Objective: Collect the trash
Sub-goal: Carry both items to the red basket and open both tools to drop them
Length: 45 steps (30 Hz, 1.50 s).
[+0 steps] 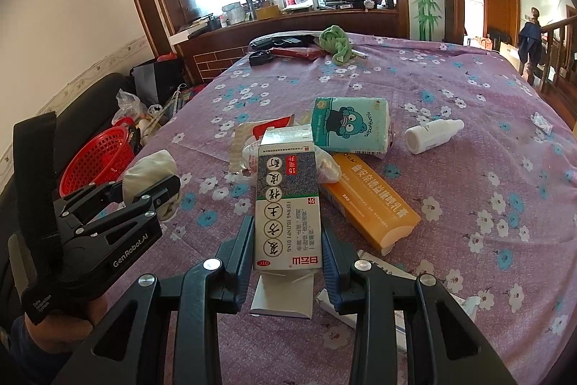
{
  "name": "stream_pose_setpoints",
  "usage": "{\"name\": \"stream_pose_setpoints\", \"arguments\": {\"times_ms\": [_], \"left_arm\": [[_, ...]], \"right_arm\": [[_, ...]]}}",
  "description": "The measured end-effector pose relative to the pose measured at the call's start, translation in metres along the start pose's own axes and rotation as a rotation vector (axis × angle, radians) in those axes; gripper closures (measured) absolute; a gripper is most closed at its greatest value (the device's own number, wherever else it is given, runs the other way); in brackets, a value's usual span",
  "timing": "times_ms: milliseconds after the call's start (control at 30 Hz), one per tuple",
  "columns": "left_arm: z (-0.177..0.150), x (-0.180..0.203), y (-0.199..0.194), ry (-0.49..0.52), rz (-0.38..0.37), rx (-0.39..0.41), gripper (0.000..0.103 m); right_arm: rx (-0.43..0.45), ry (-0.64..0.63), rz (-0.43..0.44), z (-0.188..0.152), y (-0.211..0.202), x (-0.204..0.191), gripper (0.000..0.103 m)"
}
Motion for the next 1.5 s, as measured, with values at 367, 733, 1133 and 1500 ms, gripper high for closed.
{"name": "stream_pose_setpoints", "arguments": {"times_ms": [367,733,1133,1500], "left_arm": [[0.000,-0.001,0.000,0.000,0.002,0.001,0.069],[0.001,-0.013,-0.004,-0.021,0.008,0.004,0.069],[0.022,-0.102,-0.029,-0.186,0.030,0.041,0.069],[0.008,-0.243,-0.036,-0.345,0.201,0.033,0.069]], "right_arm": [[-0.001,-0.004,0.002,-0.002,0.000,-0.004,0.066],[-0.015,-0.024,0.014,0.000,0.004,-0.013,0.066],[-0.082,-0.065,0.136,0.030,0.026,-0.062,0.066],[-0.157,-0.189,0.288,0.069,0.067,-0.174,0.066]]}}
Point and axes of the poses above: each gripper's, at about its wrist camera, not at the fingertips, and y roughly the way its jaws point, x to its right, z to its top, the point moved 7 cm from there along y, roughly the way its jaws point, and after that the axes turned 1 degree about -x, right-handed, at the moved point
